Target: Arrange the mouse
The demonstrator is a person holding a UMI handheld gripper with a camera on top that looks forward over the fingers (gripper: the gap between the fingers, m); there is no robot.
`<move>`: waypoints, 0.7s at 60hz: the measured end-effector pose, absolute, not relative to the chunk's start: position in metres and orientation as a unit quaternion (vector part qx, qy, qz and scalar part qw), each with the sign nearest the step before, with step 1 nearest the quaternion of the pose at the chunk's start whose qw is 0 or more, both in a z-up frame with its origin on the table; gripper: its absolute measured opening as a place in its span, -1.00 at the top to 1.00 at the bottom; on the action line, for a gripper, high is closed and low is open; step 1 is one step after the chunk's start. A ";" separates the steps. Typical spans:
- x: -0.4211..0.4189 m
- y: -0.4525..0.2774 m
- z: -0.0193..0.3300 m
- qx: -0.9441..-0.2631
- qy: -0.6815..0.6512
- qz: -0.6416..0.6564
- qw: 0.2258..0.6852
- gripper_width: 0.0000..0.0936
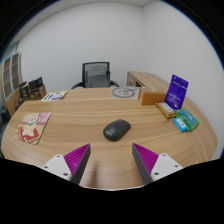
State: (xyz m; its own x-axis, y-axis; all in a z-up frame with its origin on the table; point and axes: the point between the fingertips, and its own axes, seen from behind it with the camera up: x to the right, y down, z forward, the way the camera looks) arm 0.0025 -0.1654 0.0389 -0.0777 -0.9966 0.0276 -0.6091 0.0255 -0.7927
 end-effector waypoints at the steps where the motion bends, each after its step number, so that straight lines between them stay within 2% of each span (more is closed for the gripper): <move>1: 0.007 -0.165 0.037 -0.613 0.655 -0.333 0.290 -0.85; 20: 0.068 -0.171 0.000 -0.614 0.660 -0.324 0.286 -0.85; 42: 0.116 -0.173 -0.014 -0.622 0.656 -0.321 0.282 -0.87</move>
